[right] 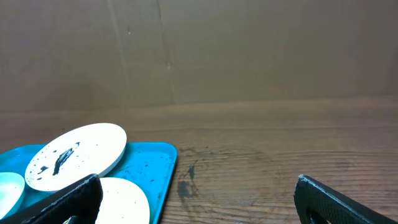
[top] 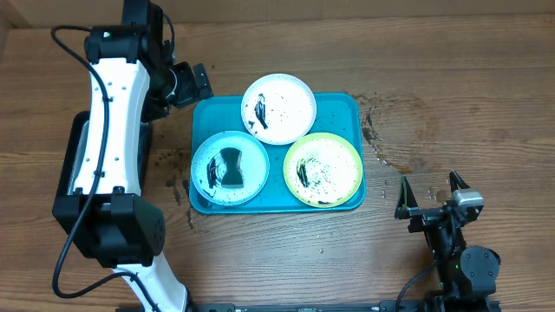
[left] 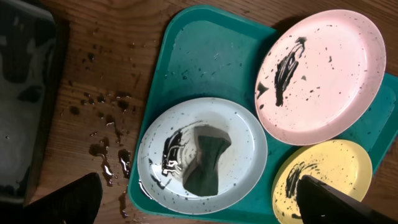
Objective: Clean dirty plates on tray and stack at the side
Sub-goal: 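Move the right gripper over the tray toward the light-blue plate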
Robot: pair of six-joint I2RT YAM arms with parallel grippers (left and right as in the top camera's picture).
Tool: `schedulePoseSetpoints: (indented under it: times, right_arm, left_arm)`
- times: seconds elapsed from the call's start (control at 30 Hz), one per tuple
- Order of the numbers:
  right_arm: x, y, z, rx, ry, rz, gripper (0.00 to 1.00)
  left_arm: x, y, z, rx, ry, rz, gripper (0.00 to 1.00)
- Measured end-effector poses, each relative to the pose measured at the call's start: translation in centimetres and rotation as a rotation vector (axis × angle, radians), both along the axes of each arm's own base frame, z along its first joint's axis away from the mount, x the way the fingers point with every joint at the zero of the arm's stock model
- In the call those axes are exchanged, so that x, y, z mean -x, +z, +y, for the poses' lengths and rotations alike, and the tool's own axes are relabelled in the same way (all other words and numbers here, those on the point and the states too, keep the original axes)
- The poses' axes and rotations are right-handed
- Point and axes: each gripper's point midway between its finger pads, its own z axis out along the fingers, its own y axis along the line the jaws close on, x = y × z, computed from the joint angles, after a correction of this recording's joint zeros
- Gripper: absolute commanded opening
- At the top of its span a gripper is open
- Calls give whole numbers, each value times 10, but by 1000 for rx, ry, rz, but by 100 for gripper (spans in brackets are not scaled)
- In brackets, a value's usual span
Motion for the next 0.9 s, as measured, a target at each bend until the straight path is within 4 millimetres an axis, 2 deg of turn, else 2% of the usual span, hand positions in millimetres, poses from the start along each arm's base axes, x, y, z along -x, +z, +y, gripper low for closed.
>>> schedulePoseSetpoints:
  times: [0.17,0.3,0.4,0.47,0.57,0.6,0.67,0.77,0.83,0.9]
  right_arm:
    - [0,0,0,-1,0,0,100]
    - [0,0,0,-1,0,0,100]
    - [0,12,3,-3,17,-50,100]
    - [2,21,12,-4,72,-85,100]
    - [12,31,43,-30,258,-120,100]
    - [18,42,53,-39,328,-165,100]
    - [39,83,73,-31,468,-339,100]
    - [83,140,85,-4,587,-622,100]
    - [101,160,85,-18,613,-717,100]
    - [100,170,82,-60,602,-699,100]
  left_arm:
    - [2,0,0,0,0,10,100]
    - [14,-3,-3,0,-8,58,100]
    - [21,-3,-8,0,-20,87,100]
    - [22,-4,-8,0,-21,89,100]
    - [22,-4,-10,-1,-24,90,100]
    - [22,-4,-10,-1,-24,89,100]
    - [22,-3,-10,-1,-24,87,100]
    - [22,-3,-10,-1,-24,87,100]
    - [22,-3,-10,-1,-24,88,99]
    - [22,-3,-10,-1,-24,87,97]
